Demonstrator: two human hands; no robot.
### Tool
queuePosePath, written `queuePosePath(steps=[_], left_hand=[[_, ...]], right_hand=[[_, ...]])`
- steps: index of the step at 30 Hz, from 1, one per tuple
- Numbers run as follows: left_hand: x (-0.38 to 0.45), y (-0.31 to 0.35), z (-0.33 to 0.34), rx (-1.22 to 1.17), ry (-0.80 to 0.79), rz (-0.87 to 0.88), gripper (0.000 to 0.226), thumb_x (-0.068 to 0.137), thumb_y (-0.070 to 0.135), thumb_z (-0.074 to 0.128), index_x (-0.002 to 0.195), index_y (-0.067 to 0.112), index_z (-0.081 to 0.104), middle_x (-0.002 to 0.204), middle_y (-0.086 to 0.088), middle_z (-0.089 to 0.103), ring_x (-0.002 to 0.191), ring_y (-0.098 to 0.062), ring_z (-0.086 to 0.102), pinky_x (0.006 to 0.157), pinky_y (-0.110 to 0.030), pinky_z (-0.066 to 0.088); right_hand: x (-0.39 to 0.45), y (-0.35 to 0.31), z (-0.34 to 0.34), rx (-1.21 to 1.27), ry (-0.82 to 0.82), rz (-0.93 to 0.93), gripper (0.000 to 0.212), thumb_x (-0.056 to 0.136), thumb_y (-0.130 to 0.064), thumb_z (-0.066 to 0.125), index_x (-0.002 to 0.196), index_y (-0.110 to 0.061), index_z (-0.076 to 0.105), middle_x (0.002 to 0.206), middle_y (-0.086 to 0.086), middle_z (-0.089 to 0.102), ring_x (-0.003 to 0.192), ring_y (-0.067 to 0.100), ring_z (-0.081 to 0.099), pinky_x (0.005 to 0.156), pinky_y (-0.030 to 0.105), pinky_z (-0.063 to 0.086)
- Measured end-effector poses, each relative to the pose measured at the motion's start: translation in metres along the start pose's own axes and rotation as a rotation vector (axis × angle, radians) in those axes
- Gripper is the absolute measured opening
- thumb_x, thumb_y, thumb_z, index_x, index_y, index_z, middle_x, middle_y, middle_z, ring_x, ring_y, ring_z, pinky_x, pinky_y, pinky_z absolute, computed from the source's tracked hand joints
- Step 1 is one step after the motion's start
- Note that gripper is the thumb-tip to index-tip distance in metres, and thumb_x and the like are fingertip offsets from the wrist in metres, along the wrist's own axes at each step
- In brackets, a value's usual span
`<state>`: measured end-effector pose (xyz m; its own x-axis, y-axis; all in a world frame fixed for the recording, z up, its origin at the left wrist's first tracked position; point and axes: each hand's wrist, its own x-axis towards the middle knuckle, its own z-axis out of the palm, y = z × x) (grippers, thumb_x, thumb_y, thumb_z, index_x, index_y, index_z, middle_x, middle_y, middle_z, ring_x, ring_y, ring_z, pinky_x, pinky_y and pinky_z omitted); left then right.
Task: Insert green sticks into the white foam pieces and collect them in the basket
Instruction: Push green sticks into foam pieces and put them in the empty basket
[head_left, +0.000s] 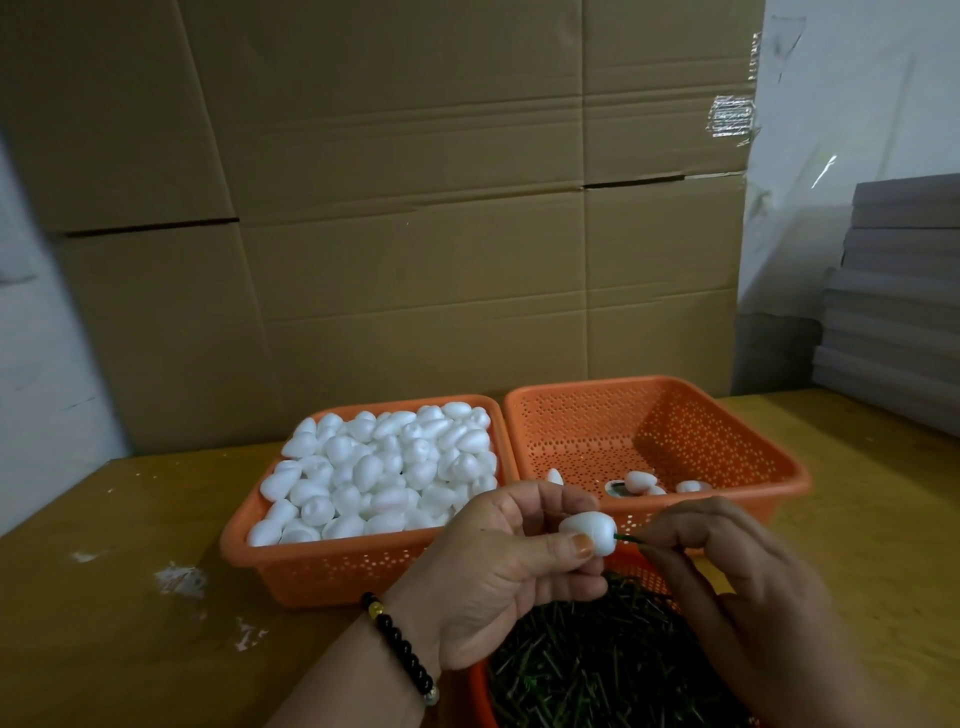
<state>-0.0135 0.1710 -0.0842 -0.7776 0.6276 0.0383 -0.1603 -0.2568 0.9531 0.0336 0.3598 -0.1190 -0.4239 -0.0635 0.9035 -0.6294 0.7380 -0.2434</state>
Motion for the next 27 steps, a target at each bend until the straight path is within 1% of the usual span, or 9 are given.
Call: queuePosePath(steps=[5, 8, 18, 20, 22, 26, 27], left_hand=[[0.0, -0.0001, 0.0005, 0.009, 0.0, -0.004, 0.034, 0.072, 0.001, 0.071, 0.105, 0.0, 0.065, 0.091, -0.013, 0.069, 0.076, -0.019, 0.066, 0.069, -0.03, 0.058], [-0.0002, -0.0006, 0.0, 0.004, -0.004, -0.004, 0.034, 0.072, 0.002, 0.072, 0.105, 0.0, 0.066, 0.091, -0.014, 0.069, 0.076, -0.019, 0.066, 0.068, -0.03, 0.058], [-0.0009, -0.0018, 0.0013, 0.011, -0.018, 0.011, 0.027, 0.07, 0.005, 0.076, 0.097, 0.006, 0.073, 0.091, -0.014, 0.069, 0.076, -0.019, 0.067, 0.069, -0.03, 0.058], [-0.0009, -0.0018, 0.0018, 0.009, -0.016, 0.012, 0.027, 0.068, 0.007, 0.077, 0.095, 0.007, 0.073, 0.09, -0.014, 0.07, 0.076, -0.018, 0.067, 0.069, -0.03, 0.058], [-0.0011, -0.0019, 0.0029, 0.008, -0.016, 0.01, 0.028, 0.067, 0.007, 0.078, 0.095, 0.007, 0.074, 0.09, -0.014, 0.07, 0.076, -0.018, 0.067, 0.068, -0.03, 0.058], [-0.0018, -0.0028, 0.0043, 0.021, -0.019, 0.007, 0.023, 0.071, 0.004, 0.076, 0.093, 0.008, 0.074, 0.089, -0.013, 0.07, 0.076, -0.018, 0.067, 0.068, -0.029, 0.058], [-0.002, -0.0027, 0.0041, 0.026, -0.019, 0.007, 0.022, 0.071, 0.004, 0.075, 0.093, 0.008, 0.074, 0.09, -0.012, 0.07, 0.076, -0.018, 0.067, 0.068, -0.029, 0.058]], right_hand=[[-0.0008, 0.0008, 0.0, -0.038, -0.004, -0.015, 0.022, 0.087, -0.026, 0.055, 0.083, -0.01, 0.07, 0.088, -0.005, 0.064, 0.086, 0.001, 0.06, 0.08, 0.015, 0.045], [-0.0009, 0.0008, -0.0001, -0.047, -0.017, -0.019, 0.023, 0.087, -0.026, 0.054, 0.082, -0.009, 0.07, 0.087, -0.004, 0.065, 0.085, 0.002, 0.06, 0.079, 0.016, 0.046], [-0.0014, 0.0021, 0.0002, -0.037, -0.035, -0.022, 0.022, 0.088, -0.026, 0.054, 0.083, -0.01, 0.069, 0.088, -0.005, 0.065, 0.085, -0.001, 0.06, 0.079, 0.011, 0.045], [-0.0013, 0.0018, 0.0003, -0.022, -0.032, -0.021, 0.022, 0.09, -0.028, 0.053, 0.085, -0.013, 0.068, 0.088, -0.006, 0.065, 0.085, -0.002, 0.06, 0.079, 0.009, 0.044], [-0.0014, 0.0017, 0.0008, -0.003, -0.032, -0.026, 0.017, 0.092, -0.03, 0.052, 0.09, -0.018, 0.064, 0.09, -0.008, 0.064, 0.086, -0.003, 0.06, 0.079, 0.008, 0.044], [-0.0028, 0.0031, 0.0016, -0.033, -0.053, -0.02, 0.019, 0.089, -0.028, 0.054, 0.086, -0.014, 0.067, 0.09, -0.009, 0.064, 0.085, -0.001, 0.06, 0.078, 0.009, 0.044], [-0.0028, 0.0031, 0.0016, -0.039, -0.058, -0.017, 0.018, 0.089, -0.028, 0.053, 0.087, -0.016, 0.066, 0.09, -0.009, 0.064, 0.085, 0.0, 0.06, 0.078, 0.009, 0.044]])
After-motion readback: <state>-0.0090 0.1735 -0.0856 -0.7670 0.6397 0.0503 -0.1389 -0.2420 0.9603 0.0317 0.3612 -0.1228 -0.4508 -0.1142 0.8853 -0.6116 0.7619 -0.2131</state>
